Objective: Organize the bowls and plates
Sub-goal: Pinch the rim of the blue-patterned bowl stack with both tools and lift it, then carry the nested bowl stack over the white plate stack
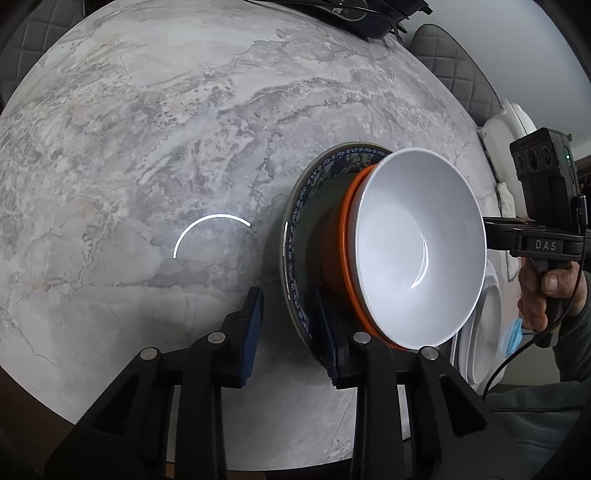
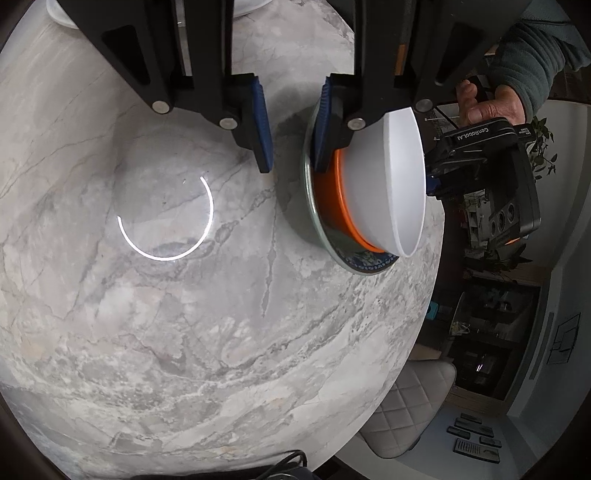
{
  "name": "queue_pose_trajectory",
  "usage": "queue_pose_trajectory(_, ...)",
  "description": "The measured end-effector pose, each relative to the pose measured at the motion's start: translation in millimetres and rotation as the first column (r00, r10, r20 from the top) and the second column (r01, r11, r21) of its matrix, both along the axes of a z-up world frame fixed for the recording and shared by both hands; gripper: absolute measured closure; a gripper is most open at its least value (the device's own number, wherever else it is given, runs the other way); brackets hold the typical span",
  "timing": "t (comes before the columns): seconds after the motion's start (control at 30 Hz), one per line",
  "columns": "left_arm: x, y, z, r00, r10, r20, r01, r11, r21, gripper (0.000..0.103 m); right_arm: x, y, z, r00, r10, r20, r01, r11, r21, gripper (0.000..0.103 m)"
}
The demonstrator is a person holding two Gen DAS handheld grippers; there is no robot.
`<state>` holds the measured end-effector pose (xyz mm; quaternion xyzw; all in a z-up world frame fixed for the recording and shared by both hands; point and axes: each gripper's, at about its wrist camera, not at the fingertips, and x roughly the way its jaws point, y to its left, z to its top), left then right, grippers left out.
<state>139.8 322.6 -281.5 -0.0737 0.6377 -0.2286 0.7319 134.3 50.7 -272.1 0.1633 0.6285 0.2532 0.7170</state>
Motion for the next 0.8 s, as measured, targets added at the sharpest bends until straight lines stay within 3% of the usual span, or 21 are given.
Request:
queue_pose_trajectory(0.03, 0.8, -2.1, -0.1, 1.0, -0.004, -0.003, 0.004, 1.0, 0.002, 0.081, 0.7, 2.1, 0.9, 1.0, 0.009, 0.004, -0.009, 1.0, 0.005, 0.089)
queue_pose_trajectory(0.17, 4.2, -9.2, -1.2, 1.0, -0.014, -0.02, 0.014, 1.0, -0.004, 0.092, 0.9, 8.2, 3.8, 1.0, 0.025, 0.016, -0.025, 1.0, 0.006, 0.093)
queue_pose_trajectory(0.8, 2.4, -21.6, 5.9, 1.0, -0.024, 0.009, 0.024, 0.999, 0.024, 0.092, -1.9, 8.3, 12.1, 0.999, -0.003, 0.047, 0.005, 0.999, -0.042, 0.093)
